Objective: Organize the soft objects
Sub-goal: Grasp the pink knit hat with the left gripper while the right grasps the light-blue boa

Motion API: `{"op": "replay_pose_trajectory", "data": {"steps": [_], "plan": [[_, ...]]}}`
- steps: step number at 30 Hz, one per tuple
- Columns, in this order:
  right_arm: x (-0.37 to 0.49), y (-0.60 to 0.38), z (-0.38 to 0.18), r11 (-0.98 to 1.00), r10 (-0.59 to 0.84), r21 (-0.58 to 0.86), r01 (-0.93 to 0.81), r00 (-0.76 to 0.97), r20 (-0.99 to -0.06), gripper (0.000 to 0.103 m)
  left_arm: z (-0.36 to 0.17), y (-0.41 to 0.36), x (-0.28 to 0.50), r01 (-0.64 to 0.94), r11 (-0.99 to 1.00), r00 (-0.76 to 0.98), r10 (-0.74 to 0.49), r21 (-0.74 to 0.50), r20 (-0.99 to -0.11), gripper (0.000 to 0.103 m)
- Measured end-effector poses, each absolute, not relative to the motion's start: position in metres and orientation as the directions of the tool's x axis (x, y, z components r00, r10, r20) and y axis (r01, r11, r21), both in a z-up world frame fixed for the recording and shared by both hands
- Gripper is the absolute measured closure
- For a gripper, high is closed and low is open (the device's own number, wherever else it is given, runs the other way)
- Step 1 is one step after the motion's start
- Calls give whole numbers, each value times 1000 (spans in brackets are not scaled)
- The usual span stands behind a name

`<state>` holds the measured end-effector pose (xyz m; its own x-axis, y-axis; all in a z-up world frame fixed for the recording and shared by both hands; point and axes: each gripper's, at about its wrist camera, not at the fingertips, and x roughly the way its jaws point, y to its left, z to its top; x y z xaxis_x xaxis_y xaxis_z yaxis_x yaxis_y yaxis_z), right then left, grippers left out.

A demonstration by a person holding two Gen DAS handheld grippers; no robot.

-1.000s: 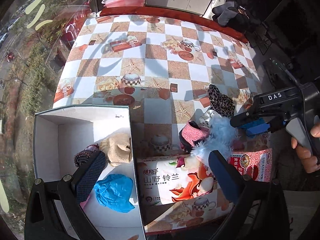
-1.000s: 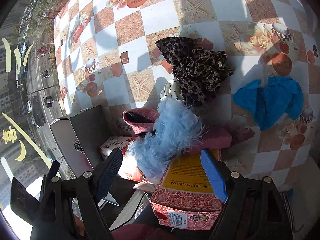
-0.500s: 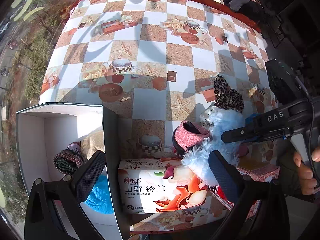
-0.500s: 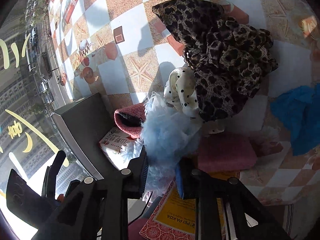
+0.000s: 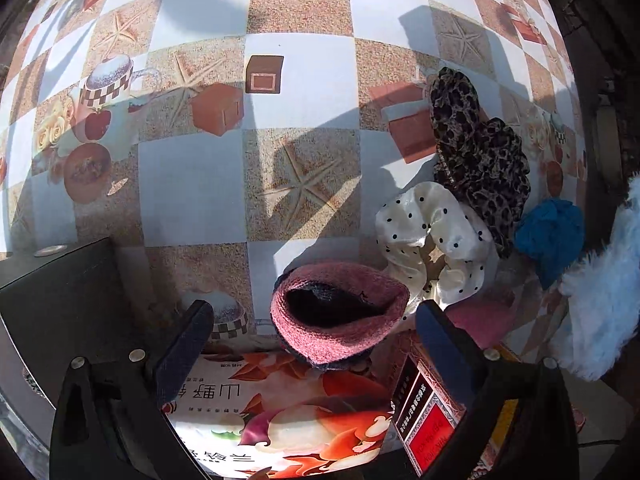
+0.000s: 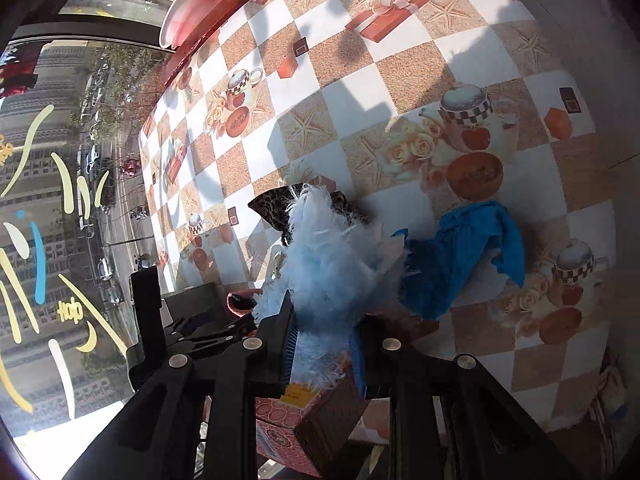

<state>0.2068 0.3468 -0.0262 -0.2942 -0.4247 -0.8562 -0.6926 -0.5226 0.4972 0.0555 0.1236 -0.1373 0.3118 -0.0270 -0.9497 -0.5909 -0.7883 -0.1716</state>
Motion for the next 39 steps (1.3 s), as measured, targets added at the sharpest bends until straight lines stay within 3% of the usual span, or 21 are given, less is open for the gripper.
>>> {"op": "replay_pose_trajectory", "data": {"steps": [2,3,4,5,7,9,21,29,39], "plan": [[211,343,-23,-534,-407,496,-684,-307,-860,78,-145,126,58,-599,-785,328,-59,-159,-943,20],[212,342,-20,-547,-398,492,-677,-307,-864,78,-148,126,59,-599,-785,337,-69,-157,-939,32],[213,340,-19,-560,-390,487,-670,-305,-869,78,-150,125,60,-595,-786,354,-67,-170,-933,51],[214,338,-15,-572,-386,485,-662,-305,-871,78,-150,124,61,-589,-788,365,-61,-180,-929,59],[213,328,-11,-597,-374,477,-646,-302,-877,78,-144,121,62,-588,-787,346,-37,-186,-938,73],[212,324,-8,-624,-354,457,-634,-292,-888,78,-131,118,63,-604,-778,293,-17,-172,-956,78],[229,313,10,-679,-202,342,-649,-283,-938,78,-30,100,87,-718,-694,-27,113,-60,-993,78],[270,310,22,-634,-107,280,-721,-277,-955,78,-3,140,95,-778,-618,-48,232,-109,-972,78],[333,298,44,-571,27,187,-799,-246,-969,78,44,202,188,-927,-333,41,369,-173,-929,78]]}}
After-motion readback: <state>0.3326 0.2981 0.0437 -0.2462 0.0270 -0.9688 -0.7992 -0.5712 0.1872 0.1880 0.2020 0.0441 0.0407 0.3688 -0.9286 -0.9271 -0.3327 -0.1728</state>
